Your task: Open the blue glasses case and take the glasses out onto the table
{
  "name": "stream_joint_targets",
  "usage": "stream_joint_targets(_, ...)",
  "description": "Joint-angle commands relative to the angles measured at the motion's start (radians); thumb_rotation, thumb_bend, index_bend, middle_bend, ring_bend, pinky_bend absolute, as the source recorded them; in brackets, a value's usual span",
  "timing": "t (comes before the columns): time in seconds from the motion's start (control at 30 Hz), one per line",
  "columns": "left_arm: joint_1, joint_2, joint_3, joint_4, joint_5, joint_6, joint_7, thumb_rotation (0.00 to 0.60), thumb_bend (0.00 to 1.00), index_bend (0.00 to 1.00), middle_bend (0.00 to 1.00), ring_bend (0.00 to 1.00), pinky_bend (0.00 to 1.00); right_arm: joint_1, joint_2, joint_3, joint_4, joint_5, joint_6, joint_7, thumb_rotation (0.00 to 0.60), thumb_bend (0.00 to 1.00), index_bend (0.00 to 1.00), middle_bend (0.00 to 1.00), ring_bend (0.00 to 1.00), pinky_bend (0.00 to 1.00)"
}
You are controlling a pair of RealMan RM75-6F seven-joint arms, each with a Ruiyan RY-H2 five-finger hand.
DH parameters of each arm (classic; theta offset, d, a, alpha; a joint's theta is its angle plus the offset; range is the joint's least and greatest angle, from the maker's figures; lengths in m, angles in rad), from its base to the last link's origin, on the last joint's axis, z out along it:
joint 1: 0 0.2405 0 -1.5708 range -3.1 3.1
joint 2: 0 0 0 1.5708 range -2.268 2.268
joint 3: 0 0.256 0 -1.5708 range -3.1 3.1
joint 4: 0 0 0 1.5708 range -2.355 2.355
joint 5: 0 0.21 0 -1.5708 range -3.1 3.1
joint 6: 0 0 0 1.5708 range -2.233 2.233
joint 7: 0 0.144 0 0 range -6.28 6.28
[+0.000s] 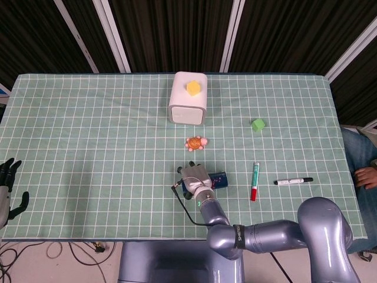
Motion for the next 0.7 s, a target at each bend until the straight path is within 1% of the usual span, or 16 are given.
stream_joint_targets(0.03, 0.000, 0.000, 0.000, 0.000, -0.001, -0.001, 0.000, 0.600, 0.46, 0.03, 0.00, 0.00, 0.00, 0.001, 0.000, -0.002, 0.000, 0.002, 0.000, 0.000, 0.600, 0.36, 0.23, 0.32, 0.09, 0.20)
stream_joint_targets(0.7, 0.000, -0.001, 0.000, 0.001, 0.003, 0.003, 0.002, 0.600, 0.46, 0.03, 0.00, 0.00, 0.00, 0.001, -0.014, -0.009, 0.009, -0.025, 0.008, 0.035, 0.600, 0.37, 0.26, 0.35, 0.10, 0.20)
